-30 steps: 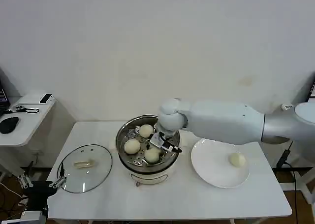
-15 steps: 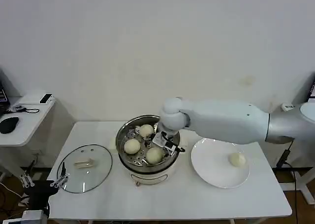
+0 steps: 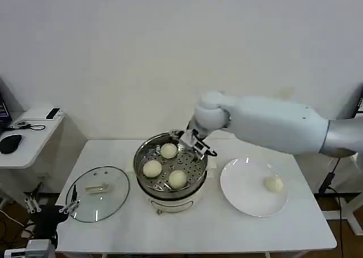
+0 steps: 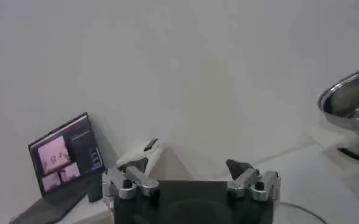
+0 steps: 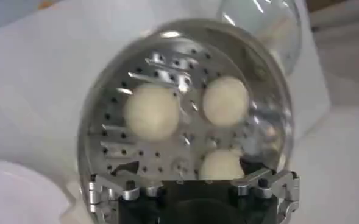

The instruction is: Take steamed baozi put them in steamer then cover it.

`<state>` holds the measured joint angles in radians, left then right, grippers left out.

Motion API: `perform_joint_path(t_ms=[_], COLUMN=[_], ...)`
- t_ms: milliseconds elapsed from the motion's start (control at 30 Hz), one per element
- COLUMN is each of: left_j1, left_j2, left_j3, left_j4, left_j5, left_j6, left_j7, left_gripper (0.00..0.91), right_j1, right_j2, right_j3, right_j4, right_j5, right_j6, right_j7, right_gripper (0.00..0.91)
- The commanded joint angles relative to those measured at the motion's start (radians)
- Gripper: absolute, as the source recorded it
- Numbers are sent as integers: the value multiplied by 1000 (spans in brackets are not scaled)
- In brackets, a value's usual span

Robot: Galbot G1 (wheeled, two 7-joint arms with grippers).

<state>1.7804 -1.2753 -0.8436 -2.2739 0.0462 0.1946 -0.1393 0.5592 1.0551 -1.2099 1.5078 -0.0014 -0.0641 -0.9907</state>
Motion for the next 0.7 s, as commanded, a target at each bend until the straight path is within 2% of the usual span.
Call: perform_joint_path(t_ms=[33,133,167,233,267,300,400,533,700], left_j1=[-14,-24,-27,-38,-39,-44,-49,-57,-57], left_j2=[12,22,25,31,33,35,41,46,49], left_j3=[15,29,32,42,46,52,68,80,90], left_j4=[12,24,25,30,31,32,35,40,41], left_j5=[0,0,0,0,0,1,3,4,5], left_j6=[1,0,0,1,1,0,1,1,1], left_j7=[2,2,2,3,3,2,2,2,2], left_gripper=[907,907,907,907,907,907,907,907,907], right_j1=[43,46,41,7,-2,-44,-102,-172,-325], right_j2=[-191,-282,-339,-425,-437,-499,-580,-640,-670], right_j3=[7,3,8,38,50,85,117,144,270], right_j4=[46,86,101,116,118,126,130,117,72], right_j5=[9,0,-4,-27,-33,-54,-77,-126,-149], right_j6=[-151,-177,-197,-210,-212,-218,-224,-223,-229], right_j7=[0,-1,-1,0,0,2,3,2,2], right_gripper=[907,907,907,907,907,907,907,907,907])
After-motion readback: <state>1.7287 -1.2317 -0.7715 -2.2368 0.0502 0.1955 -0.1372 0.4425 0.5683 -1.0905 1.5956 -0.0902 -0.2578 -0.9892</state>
